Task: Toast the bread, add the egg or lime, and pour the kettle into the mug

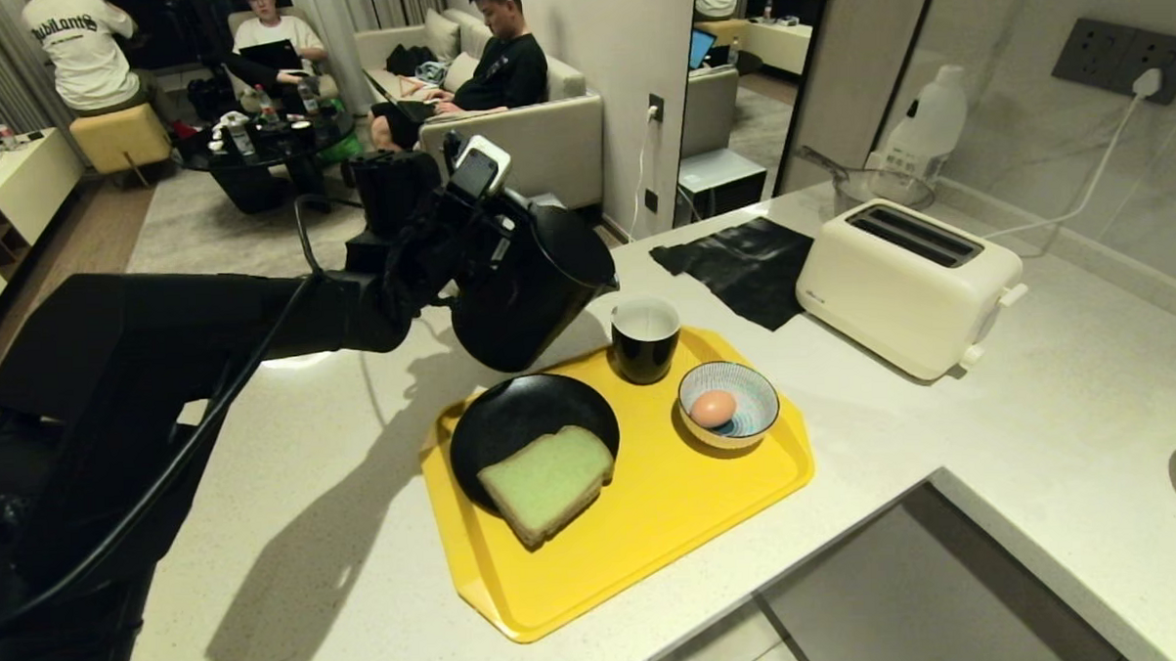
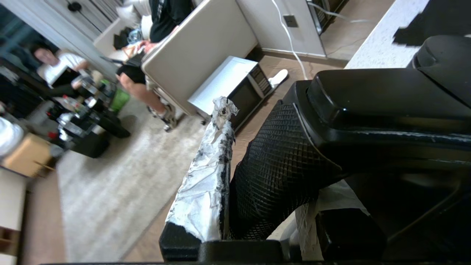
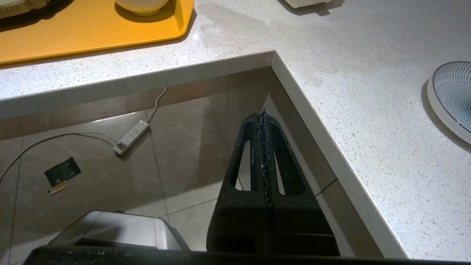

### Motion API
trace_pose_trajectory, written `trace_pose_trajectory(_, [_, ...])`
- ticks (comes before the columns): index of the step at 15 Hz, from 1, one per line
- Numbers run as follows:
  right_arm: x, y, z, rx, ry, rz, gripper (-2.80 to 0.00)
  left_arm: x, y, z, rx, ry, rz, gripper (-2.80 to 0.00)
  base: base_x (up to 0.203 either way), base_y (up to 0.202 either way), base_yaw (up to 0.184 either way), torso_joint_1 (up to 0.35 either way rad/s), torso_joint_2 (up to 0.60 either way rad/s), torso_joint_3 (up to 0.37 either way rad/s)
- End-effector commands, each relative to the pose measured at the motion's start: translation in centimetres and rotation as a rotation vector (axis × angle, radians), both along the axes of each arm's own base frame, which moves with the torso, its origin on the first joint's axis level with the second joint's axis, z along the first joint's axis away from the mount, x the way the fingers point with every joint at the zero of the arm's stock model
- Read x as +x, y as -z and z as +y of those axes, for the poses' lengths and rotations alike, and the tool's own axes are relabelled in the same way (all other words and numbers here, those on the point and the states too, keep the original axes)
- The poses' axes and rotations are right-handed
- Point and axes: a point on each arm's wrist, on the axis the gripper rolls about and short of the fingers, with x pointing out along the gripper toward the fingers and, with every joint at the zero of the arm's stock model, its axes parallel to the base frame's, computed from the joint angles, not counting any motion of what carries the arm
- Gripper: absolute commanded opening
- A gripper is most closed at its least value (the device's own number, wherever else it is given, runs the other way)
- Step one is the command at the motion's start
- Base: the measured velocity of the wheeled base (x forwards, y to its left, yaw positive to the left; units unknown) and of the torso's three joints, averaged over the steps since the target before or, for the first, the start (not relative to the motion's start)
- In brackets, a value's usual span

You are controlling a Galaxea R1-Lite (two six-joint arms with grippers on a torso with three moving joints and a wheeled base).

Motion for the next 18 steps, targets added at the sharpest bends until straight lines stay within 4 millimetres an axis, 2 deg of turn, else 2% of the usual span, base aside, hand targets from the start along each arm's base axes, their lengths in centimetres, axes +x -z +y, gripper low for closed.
trace_pose_trajectory(1, [0.0, 0.0, 0.0, -0.001, -0.001, 0.001, -2.80, 0.0, 0.0, 0.2, 0.016, -0.006, -0.006, -2.80, 0.000, 0.000, 0.000, 0.000, 0.00, 0.000])
trace_pose_trajectory(12, [0.0, 0.0, 0.0, -0.001, -0.001, 0.001, -2.80, -0.1, 0.0, -0.3, 0.038, -0.015, -0.021, -2.80, 0.000, 0.000, 0.000, 0.000, 0.00, 0.000])
trace_pose_trajectory(18, [0.0, 0.0, 0.0, -0.001, -0.001, 0.001, -2.80, -0.1, 0.6, -1.4, 0.030, -0.008, -0.033, -2.80, 0.000, 0.000, 0.000, 0.000, 0.00, 0.000])
